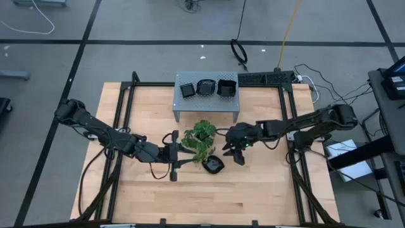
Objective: Pick & Place Mini shaped plates
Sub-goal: Stack the black leaf shaped plate on top of the other black leaf shaped plate on the shelf
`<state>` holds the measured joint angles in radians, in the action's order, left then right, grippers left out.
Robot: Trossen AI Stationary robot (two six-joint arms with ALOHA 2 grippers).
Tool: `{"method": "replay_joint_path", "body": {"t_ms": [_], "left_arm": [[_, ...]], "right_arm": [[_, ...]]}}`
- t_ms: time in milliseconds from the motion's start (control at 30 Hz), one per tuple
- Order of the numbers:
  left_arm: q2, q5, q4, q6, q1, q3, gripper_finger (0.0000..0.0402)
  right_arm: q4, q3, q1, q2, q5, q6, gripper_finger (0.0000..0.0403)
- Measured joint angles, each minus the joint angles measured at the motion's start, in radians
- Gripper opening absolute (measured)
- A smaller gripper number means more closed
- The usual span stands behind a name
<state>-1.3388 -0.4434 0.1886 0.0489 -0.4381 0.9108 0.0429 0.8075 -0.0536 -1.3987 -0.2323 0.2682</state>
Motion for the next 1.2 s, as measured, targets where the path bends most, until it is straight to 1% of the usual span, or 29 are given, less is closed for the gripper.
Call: {"method": "replay_joint_path", "body": {"t_ms": [100, 200, 267, 400, 500, 600, 700, 767, 833, 900, 1000, 1100, 1200], "left_arm": [[-0.003, 0.031, -0.068, 0.047, 0.003, 0.0, 0.0108], [-0.031, 0.046, -0.095, 0.054, 0.008, 0.0, 0.0109], [-0.059, 0.069, -0.082, 0.062, 0.005, 0.0, 0.0109], [-0.123, 0.136, -0.07, 0.127, 0.0, 0.0, 0.0113], [-0.173, 0.136, -0.048, 0.158, 0.002, 0.0, 0.0135], [-0.224, 0.122, -0.032, 0.176, 0.006, 0.0, 0.017], [-0.257, 0.12, 0.019, 0.2, 0.006, 0.0, 0.0203], [-0.275, 0.129, 0.052, 0.235, 0.006, 0.0, 0.0219], [-0.287, 0.131, 0.048, 0.273, 0.006, 0.0, 0.023], [-0.297, 0.126, 0.051, 0.283, 0.008, 0.0, 0.0235], [-0.296, 0.12, 0.05, 0.258, 0.008, 0.0, 0.0236], [-0.296, 0.12, 0.051, 0.229, 0.008, 0.0, 0.0231], [-0.296, 0.12, 0.059, 0.205, 0.008, 0.0, 0.0223]], "right_arm": [[-0.011, 0.001, -0.012, 0.042, 0.001, -0.047, 0.0139], [-0.021, 0.001, -0.031, 0.064, -0.001, -0.077, 0.0145], [-0.009, 0.0, -0.046, 0.07, -0.001, -0.076, 0.0145], [-0.011, 0.0, -0.073, 0.073, -0.001, -0.073, 0.0145], [-0.009, 0.0, -0.09, 0.073, -0.001, -0.073, 0.0146], [-0.01, -0.002, -0.105, 0.073, 0.0, -0.073, 0.0148], [-0.025, -0.022, -0.132, 0.07, 0.006, -0.072, 0.0148], [-0.031, -0.037, -0.159, 0.059, 0.068, -0.079, 0.0145], [-0.033, -0.057, -0.189, 0.058, 0.146, -0.087, 0.0143], [-0.093, -0.081, -0.219, 0.044, 0.208, -0.084, 0.014], [-0.194, -0.127, -0.284, 0.005, 0.273, -0.081, 0.0137], [-0.339, -0.145, -0.349, -0.073, 0.328, -0.15, 0.0137], [-0.425, -0.147, -0.393, -0.159, 0.374, -0.235, 0.0137]]}}
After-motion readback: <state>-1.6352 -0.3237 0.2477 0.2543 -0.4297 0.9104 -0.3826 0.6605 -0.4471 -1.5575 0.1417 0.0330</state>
